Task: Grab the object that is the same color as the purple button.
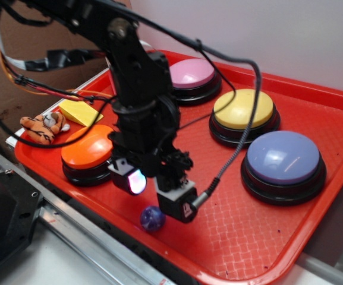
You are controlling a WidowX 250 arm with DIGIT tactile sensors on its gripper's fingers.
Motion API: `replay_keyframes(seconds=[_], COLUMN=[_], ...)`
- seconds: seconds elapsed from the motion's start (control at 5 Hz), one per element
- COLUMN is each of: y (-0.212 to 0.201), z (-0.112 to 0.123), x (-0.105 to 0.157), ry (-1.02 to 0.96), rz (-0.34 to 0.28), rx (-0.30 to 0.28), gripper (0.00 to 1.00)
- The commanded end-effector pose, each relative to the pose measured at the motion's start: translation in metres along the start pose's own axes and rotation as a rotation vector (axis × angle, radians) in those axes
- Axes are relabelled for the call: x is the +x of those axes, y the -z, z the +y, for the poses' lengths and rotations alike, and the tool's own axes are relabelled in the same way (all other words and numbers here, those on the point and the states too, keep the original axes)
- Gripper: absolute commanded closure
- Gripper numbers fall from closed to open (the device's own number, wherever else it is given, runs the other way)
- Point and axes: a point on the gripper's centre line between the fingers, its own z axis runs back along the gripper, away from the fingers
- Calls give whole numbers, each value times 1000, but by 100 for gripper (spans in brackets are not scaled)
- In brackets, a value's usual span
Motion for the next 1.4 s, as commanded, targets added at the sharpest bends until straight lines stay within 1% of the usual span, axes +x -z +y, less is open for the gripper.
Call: replay_keyframes(seconds=[0.0, 0.2, 0.4, 0.8, 1.0, 1.2], y=[11, 15, 16, 12, 4, -26], z=[-18, -21, -21, -20, -15, -6], x=[-1, -5, -7, -9, -8, 5], ry=[41, 34, -9, -42, -38, 44], rz=[18, 39, 49, 74, 70, 30], rx=[-2, 5, 24, 32, 15, 23], gripper=[0, 0, 100, 100, 100, 100])
